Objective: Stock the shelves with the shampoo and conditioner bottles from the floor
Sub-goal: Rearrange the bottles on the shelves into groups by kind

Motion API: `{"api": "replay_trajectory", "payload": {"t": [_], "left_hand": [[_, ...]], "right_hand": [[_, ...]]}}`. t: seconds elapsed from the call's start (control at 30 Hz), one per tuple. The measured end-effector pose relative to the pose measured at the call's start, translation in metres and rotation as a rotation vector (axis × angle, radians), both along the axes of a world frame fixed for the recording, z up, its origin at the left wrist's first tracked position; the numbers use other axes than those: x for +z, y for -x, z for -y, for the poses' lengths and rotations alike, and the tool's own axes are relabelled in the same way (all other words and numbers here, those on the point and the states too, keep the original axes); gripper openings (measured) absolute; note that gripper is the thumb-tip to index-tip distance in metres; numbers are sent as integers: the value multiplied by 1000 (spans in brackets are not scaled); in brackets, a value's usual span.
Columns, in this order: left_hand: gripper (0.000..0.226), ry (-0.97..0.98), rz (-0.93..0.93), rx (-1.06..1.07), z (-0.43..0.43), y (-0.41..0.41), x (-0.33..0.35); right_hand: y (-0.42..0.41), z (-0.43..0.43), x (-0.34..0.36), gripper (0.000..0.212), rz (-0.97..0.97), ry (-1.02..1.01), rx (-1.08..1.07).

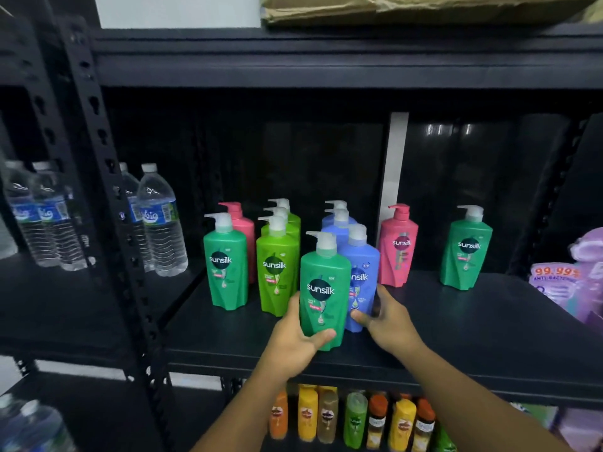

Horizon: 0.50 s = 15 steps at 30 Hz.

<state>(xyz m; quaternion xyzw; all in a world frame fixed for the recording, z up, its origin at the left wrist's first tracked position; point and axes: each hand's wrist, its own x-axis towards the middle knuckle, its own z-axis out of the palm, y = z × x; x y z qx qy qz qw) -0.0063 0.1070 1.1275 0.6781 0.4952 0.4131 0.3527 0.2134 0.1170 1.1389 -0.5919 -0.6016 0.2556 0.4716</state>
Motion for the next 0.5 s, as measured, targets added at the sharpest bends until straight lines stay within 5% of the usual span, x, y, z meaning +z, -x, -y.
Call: {"api": "replay_trajectory", "payload": {"t": [0.5], "left_hand": [[78, 56, 56, -41, -8, 3, -12]], "right_hand": [[29, -28, 7, 41, 90, 11, -105]]}}
